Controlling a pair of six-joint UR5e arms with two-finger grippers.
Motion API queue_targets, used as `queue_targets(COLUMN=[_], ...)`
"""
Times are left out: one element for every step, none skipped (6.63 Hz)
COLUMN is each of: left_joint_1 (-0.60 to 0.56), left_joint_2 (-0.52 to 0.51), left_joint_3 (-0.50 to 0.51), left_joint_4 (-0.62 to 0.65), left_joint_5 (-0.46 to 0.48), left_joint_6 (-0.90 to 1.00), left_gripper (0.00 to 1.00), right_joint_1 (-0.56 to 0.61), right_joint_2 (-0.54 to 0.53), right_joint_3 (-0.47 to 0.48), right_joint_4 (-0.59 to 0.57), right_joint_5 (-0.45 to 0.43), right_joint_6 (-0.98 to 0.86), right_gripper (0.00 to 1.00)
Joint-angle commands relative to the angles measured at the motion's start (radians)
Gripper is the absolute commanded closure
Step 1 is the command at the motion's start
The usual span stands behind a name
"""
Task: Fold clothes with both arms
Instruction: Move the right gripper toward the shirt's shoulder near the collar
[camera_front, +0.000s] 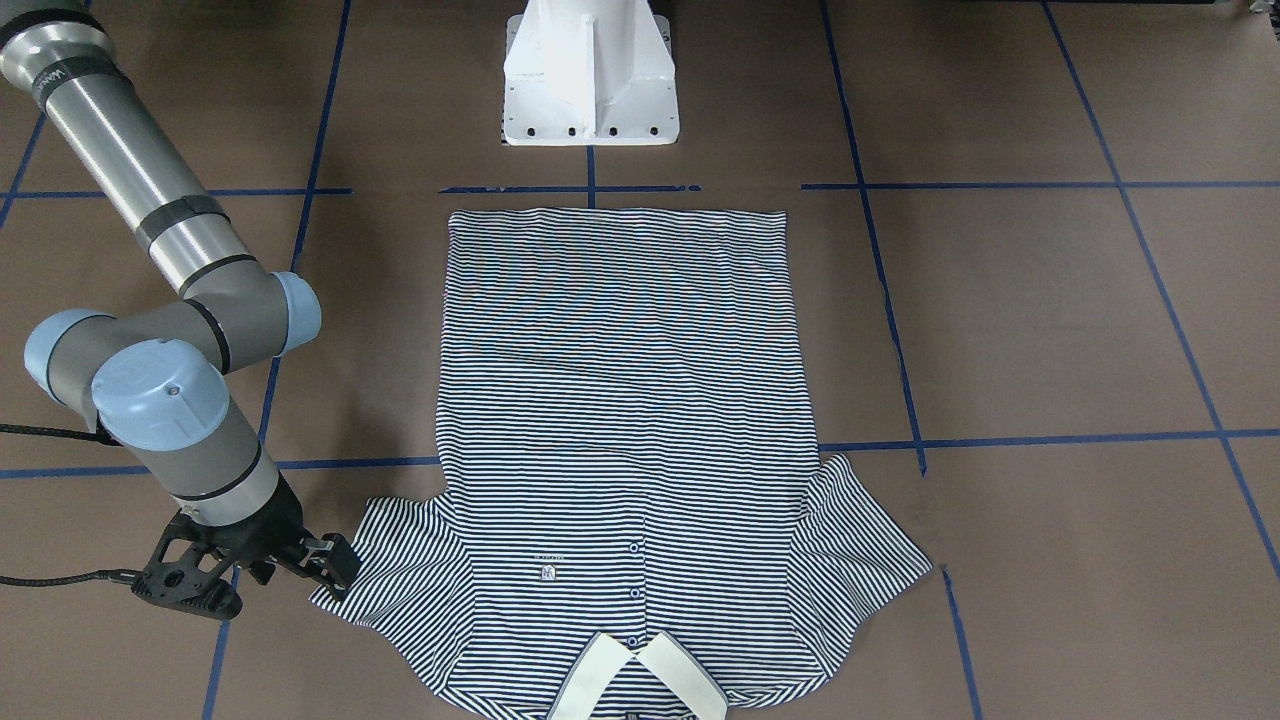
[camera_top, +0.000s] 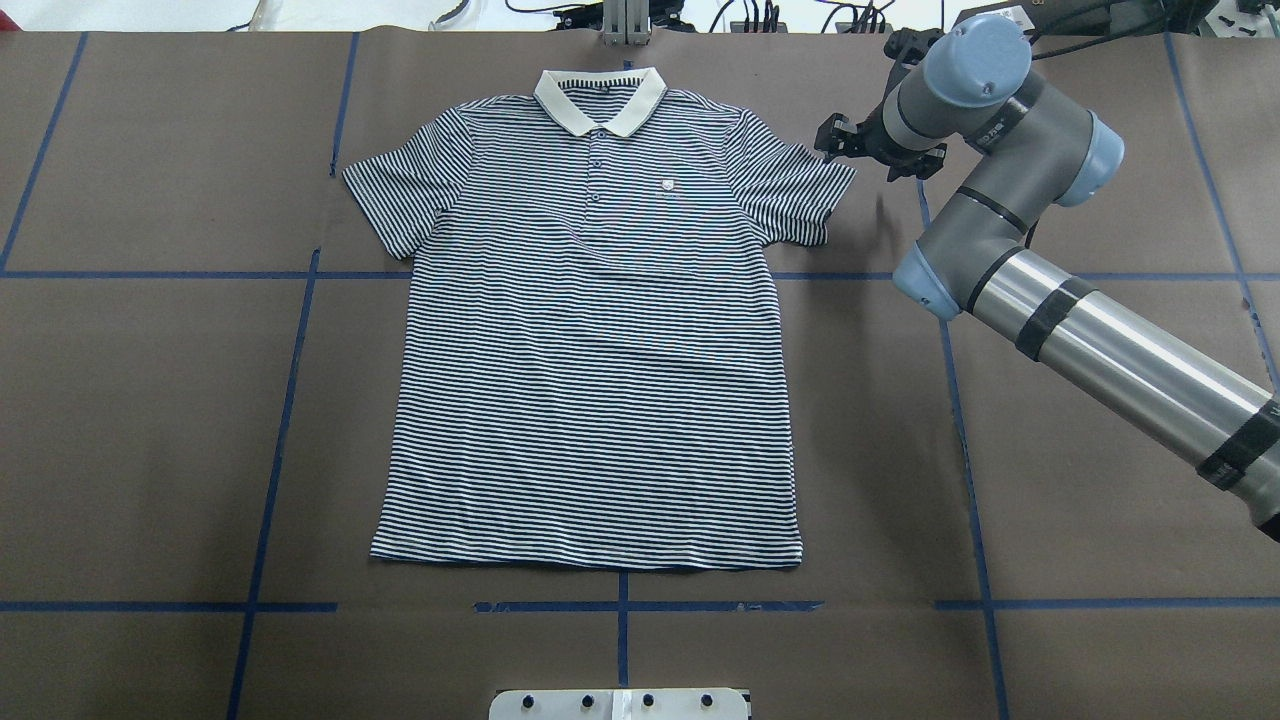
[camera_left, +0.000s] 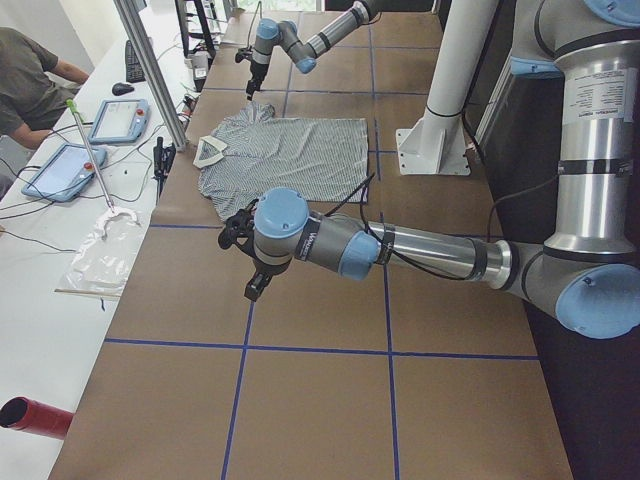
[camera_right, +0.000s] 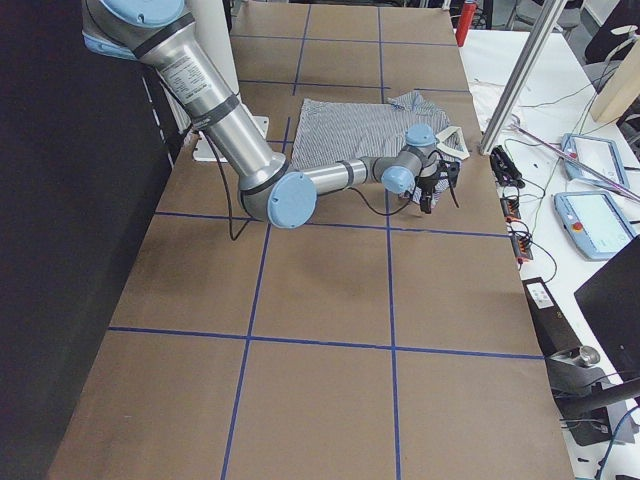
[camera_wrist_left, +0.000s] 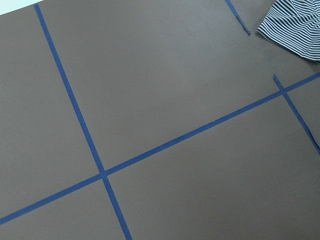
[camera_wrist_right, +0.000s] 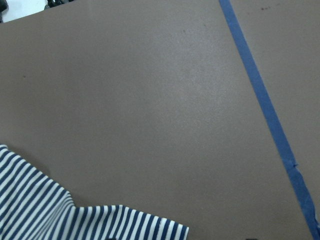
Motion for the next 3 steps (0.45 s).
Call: queue_targets(left_joint_1=[0.0, 0.0, 0.0], left_joint_2=[0.0, 0.0, 0.0], left_joint_3=[0.0, 0.0, 0.002], left_joint_4=[-0.001, -0.001, -0.001], left_joint_5=[0.0, -0.001, -0.001], left_joint_6=[0.001, 0.001, 0.001], left_gripper=[0.0, 0.0, 0.0], right_joint_1=[-0.011, -0.013, -0.016], right_joint_2=[0.021, 0.029, 0.029], right_joint_3=[-0.037, -0.046, -0.054], right_joint_4=[0.0, 0.0, 0.0], right_joint_5=[-0.015, -0.015, -0.015], right_joint_6=[-0.008, -0.008, -0.009], right_gripper=[0.27, 0.31, 0.42])
